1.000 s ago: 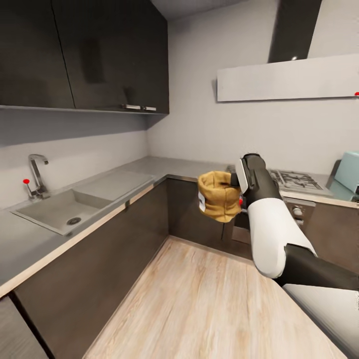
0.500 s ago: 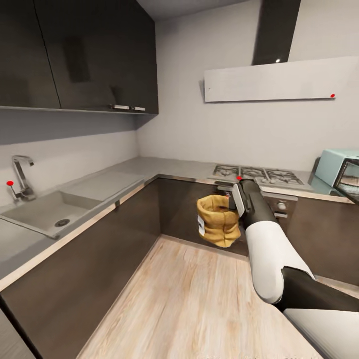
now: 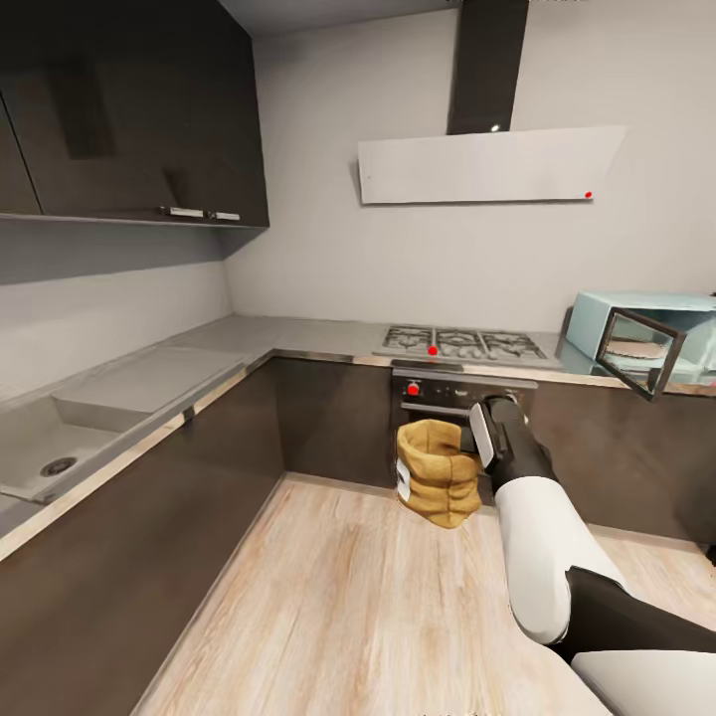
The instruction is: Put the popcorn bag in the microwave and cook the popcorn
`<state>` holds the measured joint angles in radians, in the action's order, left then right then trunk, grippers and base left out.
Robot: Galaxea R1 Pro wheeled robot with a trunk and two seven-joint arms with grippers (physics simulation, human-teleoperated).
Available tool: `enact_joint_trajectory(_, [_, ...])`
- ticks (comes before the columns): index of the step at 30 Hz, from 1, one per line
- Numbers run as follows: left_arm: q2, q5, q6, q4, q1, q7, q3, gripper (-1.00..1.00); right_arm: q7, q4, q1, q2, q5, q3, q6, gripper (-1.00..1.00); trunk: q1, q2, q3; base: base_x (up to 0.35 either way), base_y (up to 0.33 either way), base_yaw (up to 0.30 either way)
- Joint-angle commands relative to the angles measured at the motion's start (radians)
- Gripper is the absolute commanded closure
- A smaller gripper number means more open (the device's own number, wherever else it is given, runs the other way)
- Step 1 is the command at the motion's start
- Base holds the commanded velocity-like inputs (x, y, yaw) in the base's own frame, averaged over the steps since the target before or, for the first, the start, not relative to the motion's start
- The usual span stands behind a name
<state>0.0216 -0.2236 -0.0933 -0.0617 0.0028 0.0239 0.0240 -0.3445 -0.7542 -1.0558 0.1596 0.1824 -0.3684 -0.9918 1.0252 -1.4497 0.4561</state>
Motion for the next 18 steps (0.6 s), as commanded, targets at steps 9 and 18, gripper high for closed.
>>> enact_joint_trajectory(9, [0.001, -0.003, -0.003, -0.002, 0.0, 0.002, 0.005, -1.0, 0.003, 0.001, -0.001, 0.006, 0.005, -0.003, 0.007, 1.0, 0.0, -0.001, 0.001, 0.0, 0.0, -0.28])
enact_joint_trajectory(18, [0.002, 0.001, -0.003, -0.003, 0.0, 0.002, -0.003, -1.0, 0.007, -0.001, -0.001, 0.006, 0.006, -0.003, 0.004, 1.0, 0.0, -0.001, 0.001, 0.0, 0.0, -0.28])
